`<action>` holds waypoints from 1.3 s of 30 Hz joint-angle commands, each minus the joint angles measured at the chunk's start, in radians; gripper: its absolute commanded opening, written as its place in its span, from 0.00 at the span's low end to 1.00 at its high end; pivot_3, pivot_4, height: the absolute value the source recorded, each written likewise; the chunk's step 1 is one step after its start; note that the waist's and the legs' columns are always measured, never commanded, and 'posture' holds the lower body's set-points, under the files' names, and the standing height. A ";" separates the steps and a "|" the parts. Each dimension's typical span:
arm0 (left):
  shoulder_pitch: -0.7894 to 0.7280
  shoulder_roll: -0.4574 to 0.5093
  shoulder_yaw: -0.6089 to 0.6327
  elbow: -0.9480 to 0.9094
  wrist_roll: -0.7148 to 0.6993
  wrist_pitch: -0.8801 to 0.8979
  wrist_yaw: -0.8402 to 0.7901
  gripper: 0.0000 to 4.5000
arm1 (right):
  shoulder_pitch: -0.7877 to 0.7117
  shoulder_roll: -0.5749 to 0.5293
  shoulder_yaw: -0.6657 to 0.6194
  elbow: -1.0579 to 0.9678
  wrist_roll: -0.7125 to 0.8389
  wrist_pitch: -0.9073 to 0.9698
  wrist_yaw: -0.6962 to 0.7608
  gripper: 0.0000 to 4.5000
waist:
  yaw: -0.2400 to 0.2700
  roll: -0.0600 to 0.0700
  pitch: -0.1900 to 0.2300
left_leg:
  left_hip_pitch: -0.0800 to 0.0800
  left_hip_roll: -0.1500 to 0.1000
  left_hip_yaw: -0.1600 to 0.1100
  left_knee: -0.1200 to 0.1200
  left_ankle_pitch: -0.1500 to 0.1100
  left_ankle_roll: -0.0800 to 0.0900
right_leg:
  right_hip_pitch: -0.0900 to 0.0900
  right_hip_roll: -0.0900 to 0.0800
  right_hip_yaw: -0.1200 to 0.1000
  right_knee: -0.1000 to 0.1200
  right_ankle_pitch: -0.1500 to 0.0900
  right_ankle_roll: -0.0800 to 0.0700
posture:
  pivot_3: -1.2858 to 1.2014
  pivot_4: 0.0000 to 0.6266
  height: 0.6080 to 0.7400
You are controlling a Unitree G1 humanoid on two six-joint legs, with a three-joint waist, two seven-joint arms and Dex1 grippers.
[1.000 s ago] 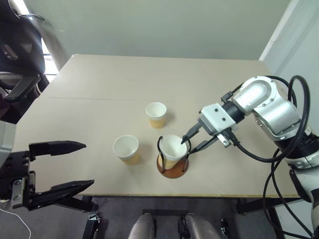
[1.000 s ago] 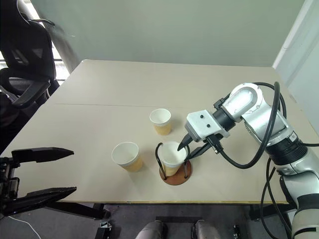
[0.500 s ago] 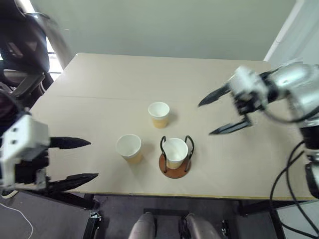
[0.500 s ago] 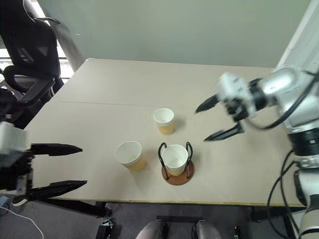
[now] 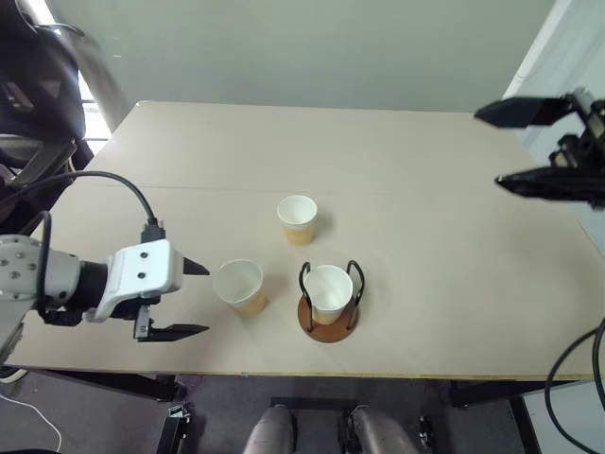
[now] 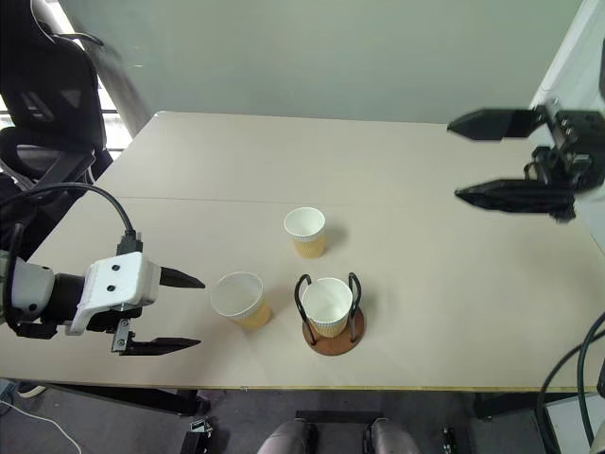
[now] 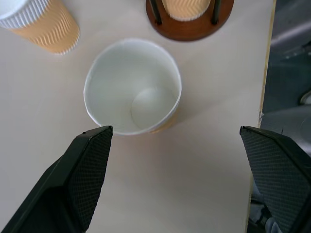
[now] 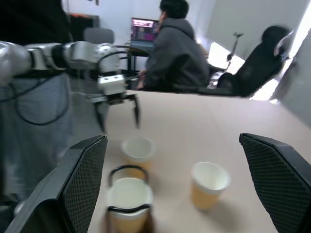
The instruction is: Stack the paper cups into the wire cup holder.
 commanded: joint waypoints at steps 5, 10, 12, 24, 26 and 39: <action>-0.120 -0.047 -0.141 0.077 0.101 -0.095 0.011 1.00 | 0.043 -0.030 -0.076 -0.101 0.063 0.011 -0.090 1.00 | 0.001 0.000 0.000 | 0.000 0.000 0.000 0.001 0.000 0.001 | 0.000 0.000 0.000 0.000 0.000 0.001 | 0.52 0.24 1.00; -0.160 -0.088 -0.188 0.085 0.126 -0.108 0.012 1.00 | 0.124 -0.089 -0.052 -0.139 0.015 -0.024 -0.066 1.00 | 0.002 0.000 0.000 | -0.001 0.000 0.000 0.001 0.001 0.003 | 0.000 0.000 0.000 0.000 0.000 0.001 | 0.52 0.24 1.00; -0.170 -0.099 -0.200 0.088 0.134 -0.109 0.012 1.00 | 0.182 -0.119 -0.043 -0.152 -0.034 -0.070 -0.052 1.00 | 0.005 0.000 0.000 | -0.002 0.000 0.000 0.001 0.000 0.003 | 0.000 0.000 0.000 0.000 0.000 0.002 | 0.52 0.24 1.00; -0.295 -0.104 -0.244 0.122 0.137 -0.116 -0.051 1.00 | 0.286 -0.161 -0.097 -0.166 -0.045 -0.130 -0.090 1.00 | 0.004 -0.001 0.000 | -0.002 -0.001 0.000 0.005 0.001 0.005 | 0.001 -0.001 0.000 0.000 0.000 0.005 | 0.52 0.24 1.00; -0.305 -0.086 -0.231 0.138 0.134 -0.124 -0.077 1.00 | 0.295 -0.169 -0.100 -0.163 -0.052 -0.136 -0.093 1.00 | 0.004 -0.001 0.000 | -0.003 -0.001 0.000 0.006 0.001 0.006 | 0.001 -0.001 0.000 0.000 0.000 0.006 | 0.52 0.24 1.00; -0.419 -0.134 -0.320 0.151 0.133 -0.122 -0.140 1.00 | 0.341 -0.173 -0.119 -0.195 -0.058 -0.148 -0.141 1.00 | 0.008 0.000 0.000 | -0.004 -0.002 0.000 0.010 0.002 0.008 | 0.001 -0.001 0.000 0.000 0.002 0.009 | 0.52 0.24 1.00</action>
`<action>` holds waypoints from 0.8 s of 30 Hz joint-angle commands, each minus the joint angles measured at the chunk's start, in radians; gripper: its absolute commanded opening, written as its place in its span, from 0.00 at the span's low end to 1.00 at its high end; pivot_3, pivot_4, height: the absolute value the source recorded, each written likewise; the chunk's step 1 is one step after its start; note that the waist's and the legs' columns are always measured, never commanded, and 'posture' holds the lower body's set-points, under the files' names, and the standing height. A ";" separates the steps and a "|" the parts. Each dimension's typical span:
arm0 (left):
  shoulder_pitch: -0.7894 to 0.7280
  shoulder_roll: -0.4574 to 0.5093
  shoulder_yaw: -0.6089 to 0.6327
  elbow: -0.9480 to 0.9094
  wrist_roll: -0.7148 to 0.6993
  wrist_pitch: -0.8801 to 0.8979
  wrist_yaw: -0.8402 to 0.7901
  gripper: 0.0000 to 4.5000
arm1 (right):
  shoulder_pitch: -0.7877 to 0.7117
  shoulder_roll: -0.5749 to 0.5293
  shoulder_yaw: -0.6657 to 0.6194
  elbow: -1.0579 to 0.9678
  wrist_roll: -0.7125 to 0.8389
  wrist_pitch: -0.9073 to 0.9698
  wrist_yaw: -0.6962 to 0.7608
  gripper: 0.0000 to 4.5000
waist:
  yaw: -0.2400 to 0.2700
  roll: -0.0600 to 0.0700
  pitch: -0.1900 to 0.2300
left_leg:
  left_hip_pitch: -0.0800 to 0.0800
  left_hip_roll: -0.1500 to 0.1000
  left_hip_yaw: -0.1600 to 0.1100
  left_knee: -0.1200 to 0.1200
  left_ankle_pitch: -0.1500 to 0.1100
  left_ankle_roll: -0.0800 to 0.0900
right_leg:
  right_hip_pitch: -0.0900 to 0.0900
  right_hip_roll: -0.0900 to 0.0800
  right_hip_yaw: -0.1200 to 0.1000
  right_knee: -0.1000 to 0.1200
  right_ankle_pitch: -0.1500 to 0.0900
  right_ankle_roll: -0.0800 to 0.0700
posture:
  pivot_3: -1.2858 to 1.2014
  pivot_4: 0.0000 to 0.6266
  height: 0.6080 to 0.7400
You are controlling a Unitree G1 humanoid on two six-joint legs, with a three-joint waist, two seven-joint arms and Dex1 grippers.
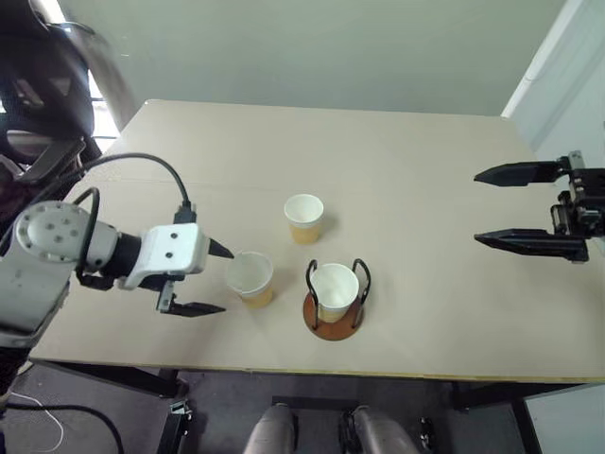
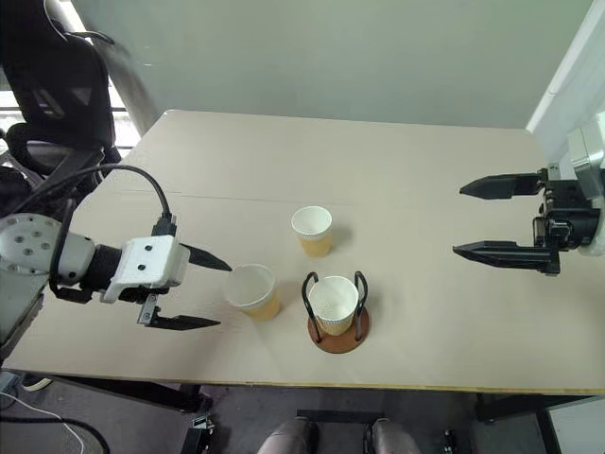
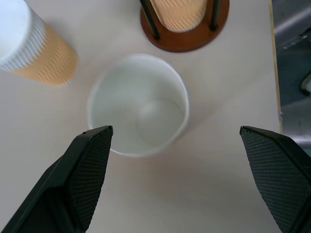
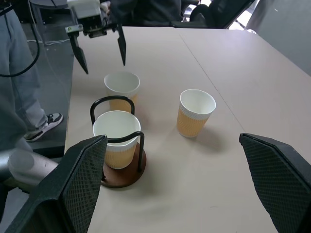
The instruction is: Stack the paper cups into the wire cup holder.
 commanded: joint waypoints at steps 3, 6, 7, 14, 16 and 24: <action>-0.051 -0.048 -0.086 0.060 0.061 -0.047 -0.024 1.00 | 0.017 -0.023 -0.066 -0.043 0.010 -0.003 -0.029 1.00 | -0.001 0.000 0.000 | -0.001 0.000 0.000 0.002 0.000 0.001 | 0.000 0.000 0.000 0.000 0.001 0.001 | 0.52 0.24 1.00; -0.086 -0.089 -0.147 0.100 0.105 -0.086 -0.044 1.00 | 0.038 -0.033 -0.074 -0.048 0.001 -0.009 -0.031 1.00 | -0.001 0.000 0.000 | -0.001 0.000 0.000 0.004 -0.001 0.001 | 0.000 0.000 0.000 0.000 0.001 0.002 | 0.52 0.24 1.00; -0.106 -0.112 -0.164 0.114 0.112 -0.096 -0.052 1.00 | 0.041 -0.037 -0.080 -0.051 0.004 -0.006 -0.031 1.00 | 0.000 0.000 0.000 | -0.002 0.000 0.000 0.004 -0.001 0.002 | 0.000 0.000 0.000 0.000 0.002 0.003 | 0.52 0.24 1.00; -0.186 -0.197 -0.214 0.168 0.161 -0.130 -0.059 1.00 | 0.068 -0.051 -0.115 -0.080 0.016 0.007 -0.046 1.00 | 0.003 0.000 0.000 | -0.004 -0.001 0.000 0.007 0.000 0.005 | 0.000 -0.001 0.001 -0.001 0.004 0.006 | 0.52 0.24 1.00; -0.190 -0.197 -0.221 0.181 0.166 -0.137 -0.077 0.96 | 0.079 -0.056 -0.131 -0.088 0.021 0.014 -0.047 1.00 | 0.002 0.000 0.000 | -0.004 -0.002 0.000 0.007 0.000 0.005 | 0.000 -0.001 0.001 -0.002 0.004 0.007 | 0.52 0.24 1.00; -0.186 -0.201 -0.223 0.175 0.172 -0.138 -0.103 0.41 | 0.111 -0.060 -0.163 -0.110 0.030 0.024 -0.063 1.00 | 0.002 0.000 0.000 | -0.005 -0.002 0.001 0.007 0.000 0.006 | 0.000 -0.001 0.002 -0.002 0.004 0.008 | 0.52 0.24 1.00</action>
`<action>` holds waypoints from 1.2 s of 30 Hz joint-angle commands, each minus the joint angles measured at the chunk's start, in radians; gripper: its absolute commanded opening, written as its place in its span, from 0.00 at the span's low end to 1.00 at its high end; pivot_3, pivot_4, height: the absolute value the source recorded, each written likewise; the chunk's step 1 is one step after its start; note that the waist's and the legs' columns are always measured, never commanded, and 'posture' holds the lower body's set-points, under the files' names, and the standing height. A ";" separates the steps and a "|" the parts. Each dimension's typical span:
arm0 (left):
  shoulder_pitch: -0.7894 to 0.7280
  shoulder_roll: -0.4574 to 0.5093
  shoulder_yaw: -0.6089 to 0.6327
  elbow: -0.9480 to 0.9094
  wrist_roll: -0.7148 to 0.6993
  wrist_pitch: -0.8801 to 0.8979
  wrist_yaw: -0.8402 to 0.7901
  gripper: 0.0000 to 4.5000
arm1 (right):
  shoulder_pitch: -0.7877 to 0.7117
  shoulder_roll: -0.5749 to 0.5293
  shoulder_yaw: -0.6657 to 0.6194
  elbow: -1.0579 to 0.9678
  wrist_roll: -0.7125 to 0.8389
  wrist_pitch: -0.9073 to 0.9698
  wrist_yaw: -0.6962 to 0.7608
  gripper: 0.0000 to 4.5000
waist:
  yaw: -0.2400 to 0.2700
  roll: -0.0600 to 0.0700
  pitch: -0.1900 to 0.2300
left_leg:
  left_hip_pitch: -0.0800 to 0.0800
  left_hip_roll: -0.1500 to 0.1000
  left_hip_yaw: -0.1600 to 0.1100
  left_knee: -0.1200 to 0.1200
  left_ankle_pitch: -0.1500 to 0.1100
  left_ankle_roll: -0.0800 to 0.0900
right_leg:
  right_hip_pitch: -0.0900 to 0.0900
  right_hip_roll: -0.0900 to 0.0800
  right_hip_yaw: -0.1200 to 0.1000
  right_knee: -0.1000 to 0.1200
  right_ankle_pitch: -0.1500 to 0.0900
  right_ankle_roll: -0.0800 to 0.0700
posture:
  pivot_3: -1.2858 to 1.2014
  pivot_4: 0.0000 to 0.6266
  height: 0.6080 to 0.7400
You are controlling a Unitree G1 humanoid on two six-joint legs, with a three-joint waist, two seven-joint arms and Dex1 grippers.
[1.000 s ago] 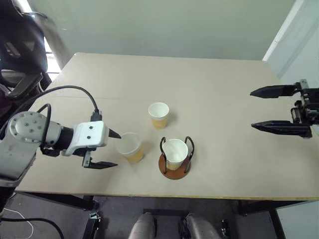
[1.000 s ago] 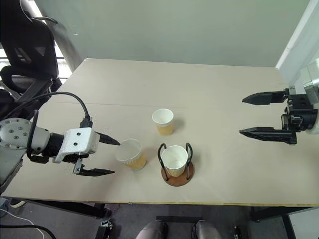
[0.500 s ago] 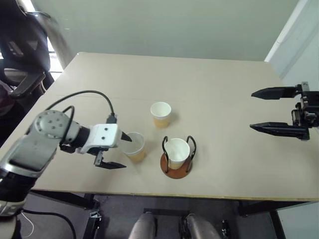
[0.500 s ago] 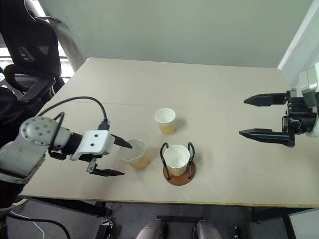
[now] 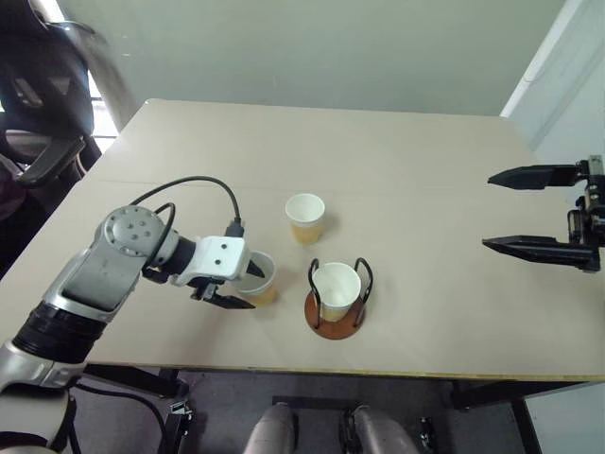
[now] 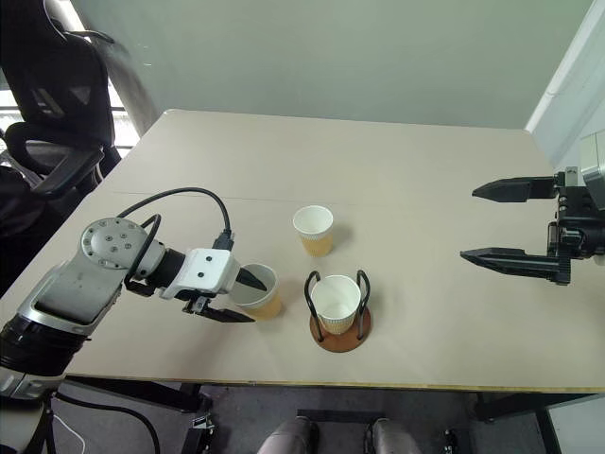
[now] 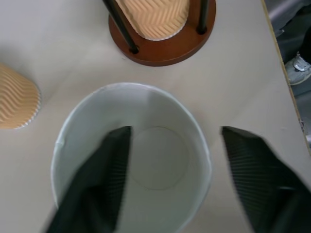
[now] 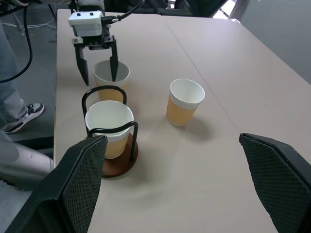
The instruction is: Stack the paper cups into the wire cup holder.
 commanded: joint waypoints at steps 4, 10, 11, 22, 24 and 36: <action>-0.017 -0.001 0.017 -0.013 0.005 -0.008 -0.006 0.09 | -0.001 -0.016 -0.038 -0.029 0.016 -0.004 -0.023 1.00 | 0.000 0.000 0.000 | 0.000 -0.001 0.000 0.000 0.001 0.001 | 0.000 0.000 0.001 0.000 0.000 0.001 | 0.52 0.24 1.00; -0.027 0.011 0.046 -0.004 -0.051 -0.001 -0.055 0.01 | 0.043 -0.017 -0.060 -0.050 0.018 -0.012 0.004 1.00 | 0.001 0.000 0.000 | 0.000 -0.001 0.000 0.000 0.001 0.001 | 0.000 0.000 0.002 0.000 0.000 0.002 | 0.52 0.24 1.00; -0.039 0.012 0.058 -0.011 -0.085 0.020 -0.074 0.01 | 0.063 -0.016 -0.076 -0.057 0.017 -0.012 0.013 1.00 | 0.002 0.000 0.000 | -0.001 -0.001 0.000 0.000 0.001 0.001 | 0.000 0.000 0.002 0.000 0.000 0.002 | 0.52 0.24 1.00; -0.696 -0.062 -0.079 0.324 -0.388 0.036 -0.122 0.01 | 0.255 -0.006 -0.308 -0.114 -0.011 0.015 0.012 1.00 | 0.017 0.002 -0.001 | -0.007 -0.002 0.002 0.012 -0.005 0.008 | -0.001 -0.001 0.006 -0.001 0.003 0.006 | 0.52 0.24 1.00; -0.789 -0.104 -0.162 0.383 -0.428 -0.014 -0.122 0.01 | 0.266 -0.004 -0.322 -0.128 -0.010 0.020 -0.006 1.00 | 0.016 0.002 -0.001 | -0.006 -0.003 0.003 0.015 -0.005 0.009 | 0.001 -0.001 0.009 -0.001 0.001 0.009 | 0.52 0.24 1.00; -0.925 -0.159 -0.565 0.368 -0.660 -0.140 -0.122 0.01 | 0.355 0.014 -0.462 -0.237 0.012 0.098 -0.062 1.00 | 0.013 0.003 0.001 | -0.009 -0.003 0.018 0.019 -0.010 0.019 | 0.000 -0.002 0.016 -0.010 0.003 0.023 | 0.52 0.24 1.00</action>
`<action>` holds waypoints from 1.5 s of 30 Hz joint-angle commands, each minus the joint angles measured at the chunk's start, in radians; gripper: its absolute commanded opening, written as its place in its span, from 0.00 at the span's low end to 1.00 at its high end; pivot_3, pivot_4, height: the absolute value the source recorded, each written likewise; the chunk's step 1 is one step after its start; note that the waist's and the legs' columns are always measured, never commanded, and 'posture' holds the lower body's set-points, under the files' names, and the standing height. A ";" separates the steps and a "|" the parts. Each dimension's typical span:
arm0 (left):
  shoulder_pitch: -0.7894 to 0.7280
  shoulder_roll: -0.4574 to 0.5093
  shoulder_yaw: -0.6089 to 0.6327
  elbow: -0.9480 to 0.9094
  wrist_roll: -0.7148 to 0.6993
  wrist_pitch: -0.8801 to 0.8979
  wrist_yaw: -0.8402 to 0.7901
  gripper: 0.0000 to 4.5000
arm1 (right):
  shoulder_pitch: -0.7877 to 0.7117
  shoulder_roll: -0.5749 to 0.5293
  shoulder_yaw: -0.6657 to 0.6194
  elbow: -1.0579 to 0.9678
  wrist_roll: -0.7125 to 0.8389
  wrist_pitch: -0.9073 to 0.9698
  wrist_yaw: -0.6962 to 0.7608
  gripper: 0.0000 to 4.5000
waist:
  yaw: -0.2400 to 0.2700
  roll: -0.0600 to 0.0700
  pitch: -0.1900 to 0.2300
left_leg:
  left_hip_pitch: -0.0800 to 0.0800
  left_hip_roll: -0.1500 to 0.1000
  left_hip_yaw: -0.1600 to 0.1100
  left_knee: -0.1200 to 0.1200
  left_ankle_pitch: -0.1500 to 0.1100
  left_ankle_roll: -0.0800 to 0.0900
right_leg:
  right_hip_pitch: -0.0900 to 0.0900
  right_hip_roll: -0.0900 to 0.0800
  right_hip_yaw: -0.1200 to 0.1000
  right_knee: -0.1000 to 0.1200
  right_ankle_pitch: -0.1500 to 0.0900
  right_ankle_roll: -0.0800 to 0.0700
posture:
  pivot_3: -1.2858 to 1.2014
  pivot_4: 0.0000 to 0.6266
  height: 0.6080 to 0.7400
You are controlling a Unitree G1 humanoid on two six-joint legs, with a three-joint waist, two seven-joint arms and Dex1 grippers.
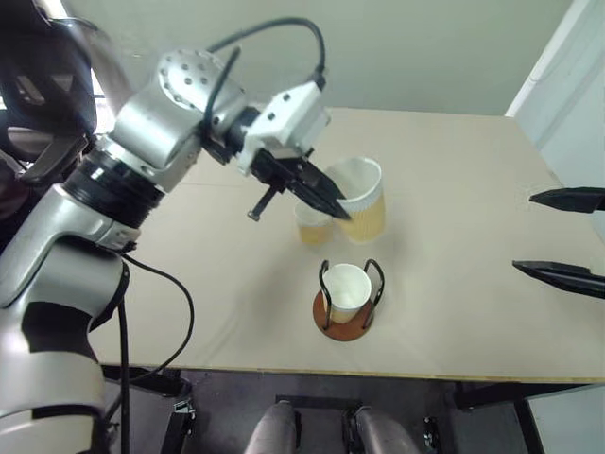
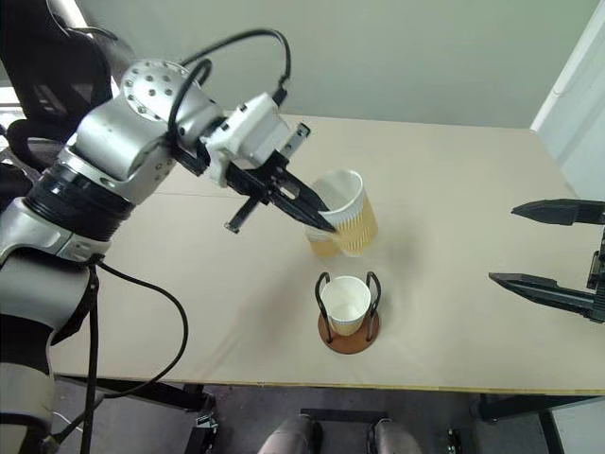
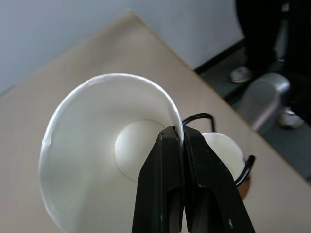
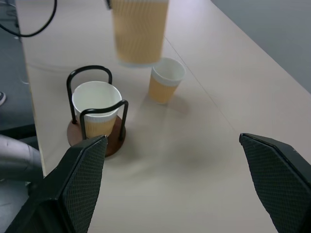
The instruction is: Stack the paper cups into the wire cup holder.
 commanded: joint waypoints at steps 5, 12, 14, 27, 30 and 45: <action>-0.057 -0.004 -0.084 -0.044 -0.109 -0.060 -0.036 0.01 | 0.013 0.011 -0.069 -0.062 0.023 0.027 -0.047 1.00 | -0.001 0.000 0.000 | -0.001 0.000 0.005 0.001 -0.001 0.000 | 0.000 -0.002 0.003 -0.005 0.002 0.004 | 0.52 0.24 1.00; -0.078 0.022 -0.204 -0.078 -0.122 -0.120 -0.036 0.01 | 0.024 0.014 -0.095 -0.091 0.032 0.047 -0.071 1.00 | 0.001 0.001 0.000 | -0.001 -0.001 0.008 0.003 -0.007 0.011 | 0.000 -0.004 0.003 -0.006 0.003 0.006 | 0.52 0.24 1.00; -0.084 0.025 -0.240 -0.079 -0.118 -0.142 -0.036 0.01 | 0.030 0.014 -0.105 -0.098 0.034 0.053 -0.075 1.00 | 0.001 0.001 0.000 | 0.000 -0.001 0.008 0.003 -0.007 0.012 | 0.001 -0.004 0.003 -0.006 0.003 0.006 | 0.52 0.24 1.00; -0.138 0.034 -0.391 -0.049 -0.121 -0.242 -0.036 0.01 | 0.076 0.027 -0.190 -0.156 0.059 0.101 -0.100 1.00 | 0.000 0.002 0.001 | 0.000 -0.001 0.009 0.008 -0.008 0.013 | 0.001 -0.005 0.003 -0.004 0.003 0.006 | 0.52 0.24 1.00; -0.143 0.029 -0.423 -0.036 -0.116 -0.264 -0.036 0.01 | 0.085 0.035 -0.200 -0.170 0.061 0.108 -0.108 1.00 | 0.000 0.002 0.001 | -0.001 -0.001 0.009 0.008 -0.008 0.013 | 0.001 -0.005 0.003 -0.004 0.003 0.006 | 0.52 0.24 1.00; -0.150 -0.008 -0.509 0.048 -0.091 -0.362 -0.036 0.01 | 0.136 0.051 -0.266 -0.222 0.090 0.145 -0.143 1.00 | 0.001 0.002 0.001 | -0.001 -0.001 0.009 0.009 -0.008 0.013 | 0.001 -0.005 0.003 -0.005 0.003 0.006 | 0.52 0.24 1.00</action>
